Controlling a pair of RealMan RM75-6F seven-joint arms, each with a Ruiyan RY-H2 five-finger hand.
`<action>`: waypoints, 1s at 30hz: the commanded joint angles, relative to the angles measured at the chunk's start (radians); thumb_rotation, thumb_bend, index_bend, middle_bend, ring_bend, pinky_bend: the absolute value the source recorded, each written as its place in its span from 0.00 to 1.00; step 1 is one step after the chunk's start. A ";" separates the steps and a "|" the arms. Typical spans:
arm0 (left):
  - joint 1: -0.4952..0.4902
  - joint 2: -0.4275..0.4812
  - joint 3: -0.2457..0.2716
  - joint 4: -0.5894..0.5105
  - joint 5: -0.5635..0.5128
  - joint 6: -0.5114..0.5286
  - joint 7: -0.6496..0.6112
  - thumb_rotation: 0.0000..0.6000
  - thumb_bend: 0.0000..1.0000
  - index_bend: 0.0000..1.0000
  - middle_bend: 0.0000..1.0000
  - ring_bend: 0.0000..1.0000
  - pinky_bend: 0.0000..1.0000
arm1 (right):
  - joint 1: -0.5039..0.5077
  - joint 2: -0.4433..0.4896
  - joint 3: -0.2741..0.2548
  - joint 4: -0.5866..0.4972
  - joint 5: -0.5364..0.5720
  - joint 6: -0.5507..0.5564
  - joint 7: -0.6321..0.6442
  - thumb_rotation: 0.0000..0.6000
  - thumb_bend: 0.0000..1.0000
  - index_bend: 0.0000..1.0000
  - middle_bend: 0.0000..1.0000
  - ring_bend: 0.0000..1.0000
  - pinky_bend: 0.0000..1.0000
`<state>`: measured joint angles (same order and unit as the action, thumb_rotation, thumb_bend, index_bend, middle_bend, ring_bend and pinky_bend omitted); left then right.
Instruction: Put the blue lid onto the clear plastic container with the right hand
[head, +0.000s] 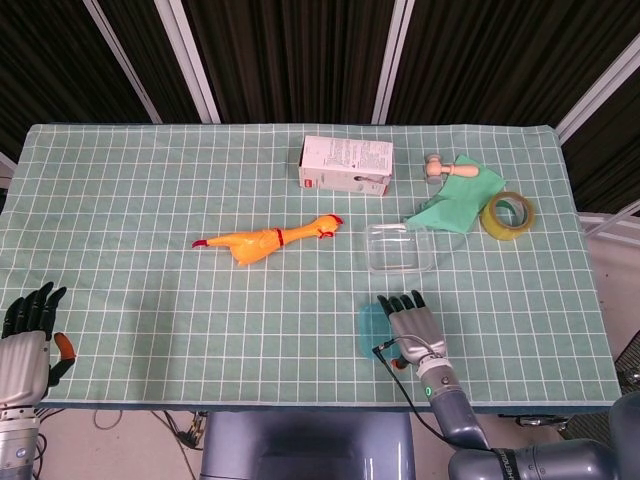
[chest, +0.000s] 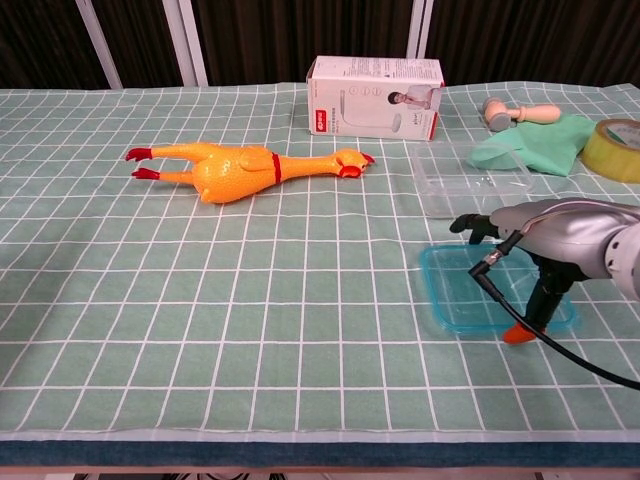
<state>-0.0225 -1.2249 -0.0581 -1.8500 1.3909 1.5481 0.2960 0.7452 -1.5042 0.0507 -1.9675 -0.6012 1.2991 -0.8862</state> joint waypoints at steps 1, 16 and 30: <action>0.000 0.000 0.000 0.000 0.000 0.000 0.000 1.00 0.79 0.09 0.00 0.00 0.00 | -0.001 0.022 0.000 -0.035 -0.009 0.022 -0.014 1.00 0.18 0.00 0.47 0.12 0.00; 0.000 0.002 -0.007 -0.007 -0.002 0.005 -0.007 1.00 0.79 0.09 0.00 0.00 0.00 | 0.023 0.238 0.117 -0.261 0.051 0.104 -0.037 1.00 0.18 0.00 0.48 0.12 0.00; -0.005 0.006 -0.023 -0.012 -0.038 -0.004 -0.016 1.00 0.79 0.09 0.00 0.00 0.00 | 0.162 0.380 0.279 -0.131 0.312 -0.080 -0.024 1.00 0.18 0.00 0.48 0.12 0.00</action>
<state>-0.0269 -1.2193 -0.0786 -1.8608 1.3575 1.5445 0.2811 0.8774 -1.1428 0.3085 -2.1363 -0.3245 1.2583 -0.9121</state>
